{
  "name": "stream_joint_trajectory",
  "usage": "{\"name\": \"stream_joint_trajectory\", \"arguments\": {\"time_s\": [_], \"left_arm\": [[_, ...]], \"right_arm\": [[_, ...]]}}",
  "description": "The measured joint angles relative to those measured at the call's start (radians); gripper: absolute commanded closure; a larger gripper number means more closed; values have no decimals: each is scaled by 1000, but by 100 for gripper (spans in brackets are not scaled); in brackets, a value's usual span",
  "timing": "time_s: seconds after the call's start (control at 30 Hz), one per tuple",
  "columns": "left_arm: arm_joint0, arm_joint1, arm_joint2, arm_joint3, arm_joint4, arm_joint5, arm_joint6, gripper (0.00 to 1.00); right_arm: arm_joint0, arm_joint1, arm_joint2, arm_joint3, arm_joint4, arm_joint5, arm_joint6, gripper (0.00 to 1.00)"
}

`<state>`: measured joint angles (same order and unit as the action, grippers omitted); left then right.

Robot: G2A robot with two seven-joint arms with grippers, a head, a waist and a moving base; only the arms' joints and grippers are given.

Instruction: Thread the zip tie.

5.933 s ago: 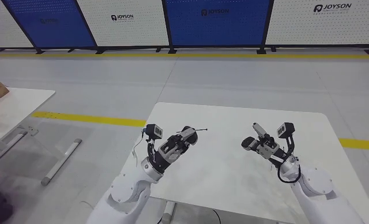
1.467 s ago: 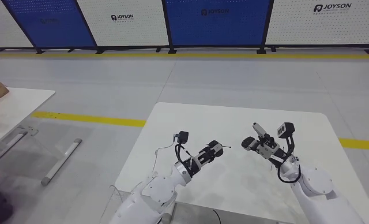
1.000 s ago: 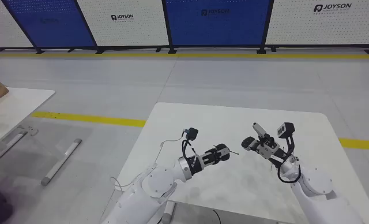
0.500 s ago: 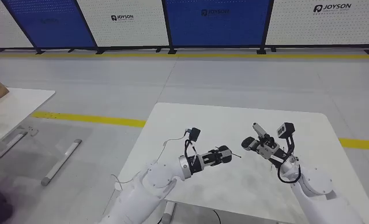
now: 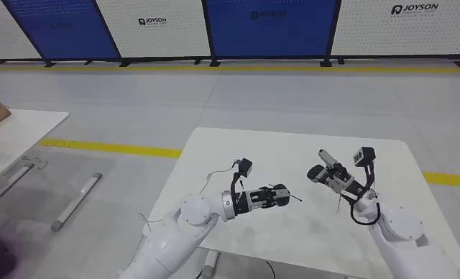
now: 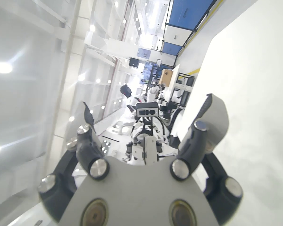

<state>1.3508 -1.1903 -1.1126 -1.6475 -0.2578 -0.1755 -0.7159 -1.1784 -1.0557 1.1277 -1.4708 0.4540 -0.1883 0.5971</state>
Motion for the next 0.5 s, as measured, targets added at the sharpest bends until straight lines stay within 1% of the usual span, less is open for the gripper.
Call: {"name": "stream_joint_trajectory", "arguments": {"time_s": [0.1,0.13,0.2,0.23,0.33,0.4,0.5], "left_arm": [[0,0,0,0,0,0,0,100],[0,0,0,0,0,0,0,100],[0,0,0,0,0,0,0,100],[0,0,0,0,0,0,0,100],[0,0,0,0,0,0,0,100],[0,0,0,0,0,0,0,100],[0,0,0,0,0,0,0,100]], "right_arm": [[-23,25,75,-74,-129,108,29,0],[-34,33,97,-105,-173,154,42,0],[-43,44,123,-145,-242,228,69,0],[-43,50,137,-168,-293,277,84,0],[-31,55,158,-203,-362,366,64,0],[-29,55,159,-208,-367,377,54,0],[-30,54,158,-207,-365,375,54,0]]}}
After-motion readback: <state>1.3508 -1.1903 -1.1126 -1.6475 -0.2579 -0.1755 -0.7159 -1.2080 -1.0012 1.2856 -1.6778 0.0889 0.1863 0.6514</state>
